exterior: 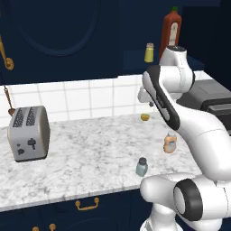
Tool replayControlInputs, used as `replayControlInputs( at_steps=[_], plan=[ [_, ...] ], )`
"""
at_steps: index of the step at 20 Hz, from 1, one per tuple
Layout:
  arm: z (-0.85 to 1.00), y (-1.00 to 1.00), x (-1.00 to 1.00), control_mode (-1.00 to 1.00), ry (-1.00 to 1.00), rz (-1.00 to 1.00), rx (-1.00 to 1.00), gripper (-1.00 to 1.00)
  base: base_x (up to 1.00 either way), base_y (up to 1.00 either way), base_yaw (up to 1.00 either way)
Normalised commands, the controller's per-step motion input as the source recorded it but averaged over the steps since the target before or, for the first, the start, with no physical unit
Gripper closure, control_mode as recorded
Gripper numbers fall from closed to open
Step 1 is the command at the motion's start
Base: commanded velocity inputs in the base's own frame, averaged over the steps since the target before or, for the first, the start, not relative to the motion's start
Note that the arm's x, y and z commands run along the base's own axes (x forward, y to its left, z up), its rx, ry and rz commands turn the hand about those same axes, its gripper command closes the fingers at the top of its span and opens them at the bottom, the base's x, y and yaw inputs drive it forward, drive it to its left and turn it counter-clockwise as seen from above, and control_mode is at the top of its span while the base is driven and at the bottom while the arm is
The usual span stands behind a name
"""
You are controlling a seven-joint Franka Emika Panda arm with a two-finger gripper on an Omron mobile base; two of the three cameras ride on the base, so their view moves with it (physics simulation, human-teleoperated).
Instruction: Put the shaker and condiment bottle from the counter next to their counterparts in the cabinet.
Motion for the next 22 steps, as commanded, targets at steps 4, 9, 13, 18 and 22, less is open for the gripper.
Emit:
replayControlInputs(
  at_steps=[4, 9, 13, 18, 22],
  plan=[
    [0.00, 0.11, 0.01, -1.00, -0.01, -0.02, -0.03, -1.00, 0.00, 0.00, 0.00],
    [-0.02, 0.41, 0.00, -1.00, -0.24, -0.23, -0.23, -1.00, 0.00, 0.00, 0.00],
    [-0.31, 0.46, 0.00, -1.00, -0.25, -0.39, -0.32, -1.00, 0.00, 0.00, 0.00],
    [-0.60, 0.49, 0.00, -1.00, -0.24, -0.54, -0.23, -1.00, 0.00, 0.00, 0.00],
    [-0.56, 0.48, 0.13, -1.00, -0.15, -0.54, -0.17, -1.00, 0.00, 0.00, 0.00]
  ],
)
